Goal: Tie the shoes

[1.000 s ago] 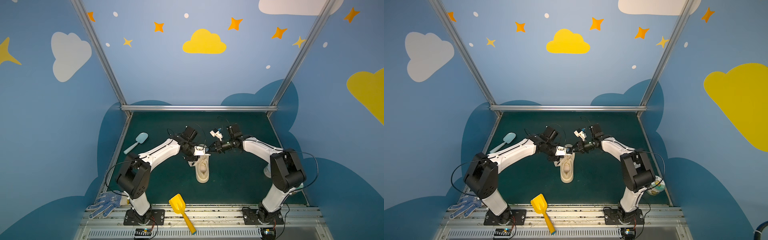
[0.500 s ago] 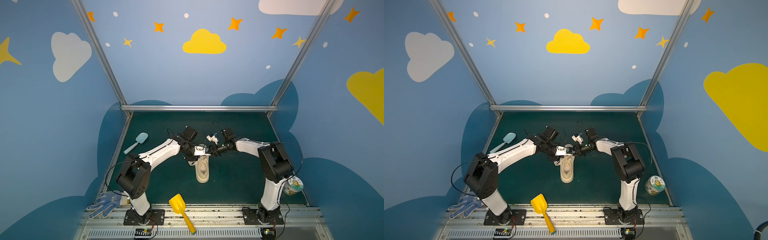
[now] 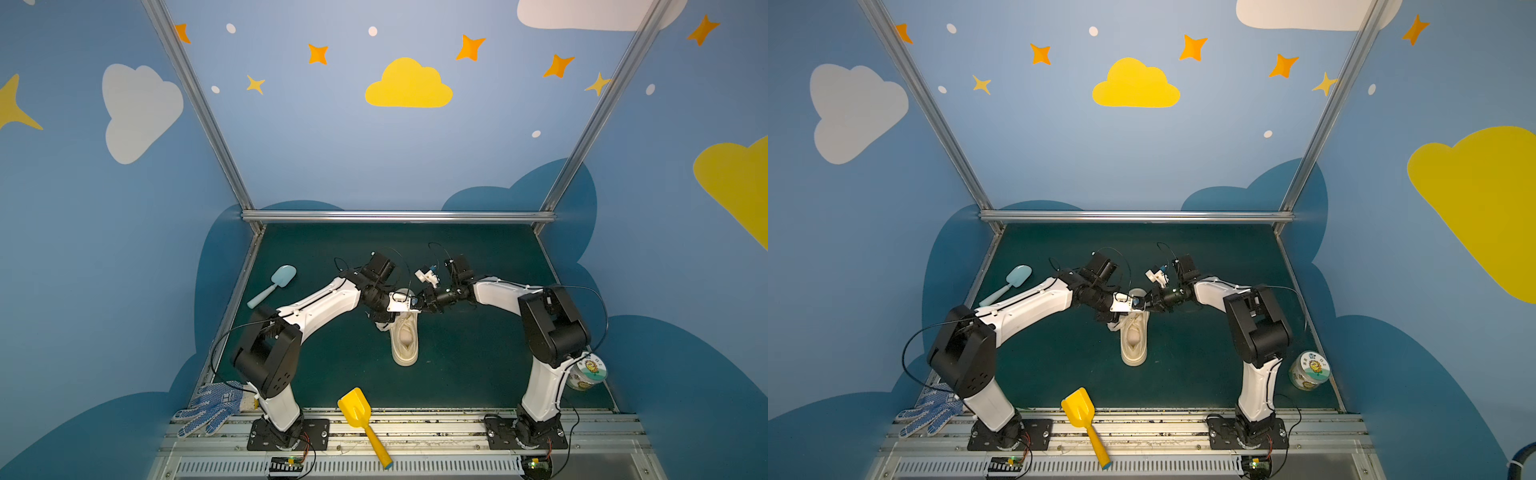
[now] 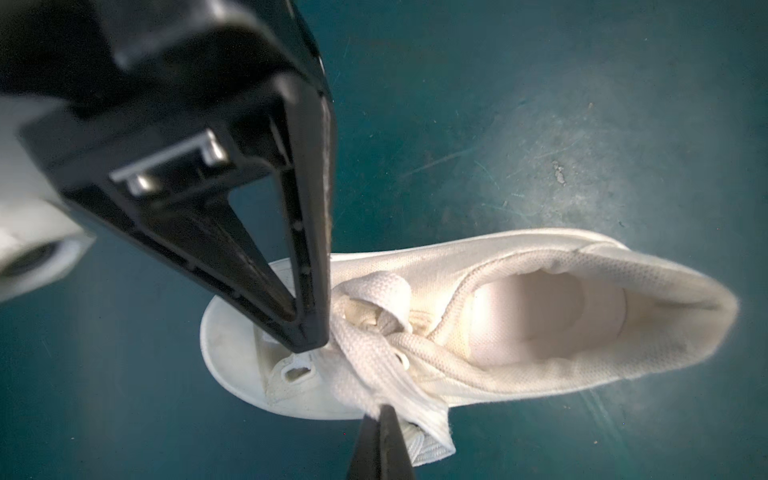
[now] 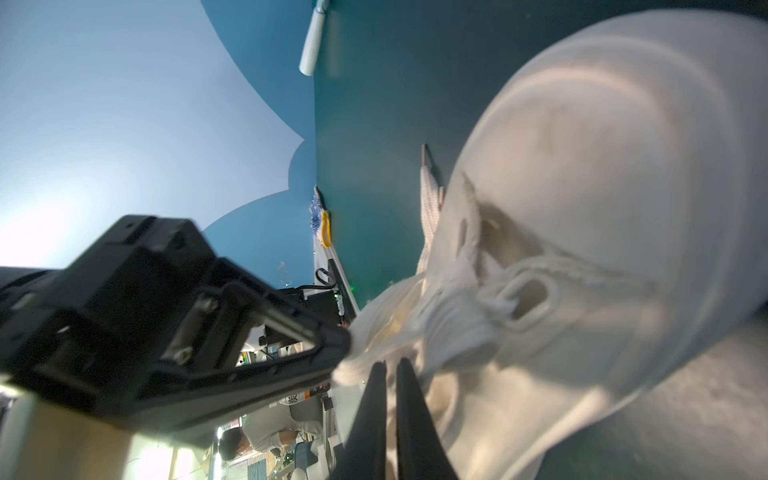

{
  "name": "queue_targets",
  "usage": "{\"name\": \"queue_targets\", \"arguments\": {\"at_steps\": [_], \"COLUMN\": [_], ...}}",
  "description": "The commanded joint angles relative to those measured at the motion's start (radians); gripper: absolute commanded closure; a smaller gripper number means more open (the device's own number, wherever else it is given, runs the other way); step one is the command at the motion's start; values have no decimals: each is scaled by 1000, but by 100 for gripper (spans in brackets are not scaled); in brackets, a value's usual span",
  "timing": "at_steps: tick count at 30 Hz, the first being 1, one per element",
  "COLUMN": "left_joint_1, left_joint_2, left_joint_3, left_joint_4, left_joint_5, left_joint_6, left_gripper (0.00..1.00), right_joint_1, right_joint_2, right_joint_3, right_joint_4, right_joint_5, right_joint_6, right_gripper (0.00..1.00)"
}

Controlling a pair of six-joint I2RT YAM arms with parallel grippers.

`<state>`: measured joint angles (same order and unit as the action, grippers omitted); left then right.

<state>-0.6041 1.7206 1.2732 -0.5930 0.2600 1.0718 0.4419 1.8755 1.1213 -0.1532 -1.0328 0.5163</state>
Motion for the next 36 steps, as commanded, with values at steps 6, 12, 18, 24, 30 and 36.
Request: {"name": "queue_targets", "arguments": {"at_steps": [6,12,18,24,30,36], "left_joint_1": [8,9,9,9,9,9], "left_joint_2": [4,5,6,8,11,14], "left_joint_3": [13,18,20,20,22,25], "left_joint_4": [-8,-10,-7,-1,3,5], "left_joint_5": [22,27,34,39,44,45], "left_joint_6": [12,12,9,1,-5,-8], "left_gripper": [97,97,97,97,97,97], "right_joint_1": [-31,-49,-52,-44,-28,-22], "right_joint_2": [-100,-108,-99,-70,-43,-25], "right_joint_3": [-113,-192,-236,-252,-247,-249], "right_joint_4": [77,170,204,255,296,304], "right_joint_5": [-20,-15,-12,-26,-27,-21], "right_joint_6": [43,103,114,141,169,178], "right_gripper": [89,96,96,96,96,96]}}
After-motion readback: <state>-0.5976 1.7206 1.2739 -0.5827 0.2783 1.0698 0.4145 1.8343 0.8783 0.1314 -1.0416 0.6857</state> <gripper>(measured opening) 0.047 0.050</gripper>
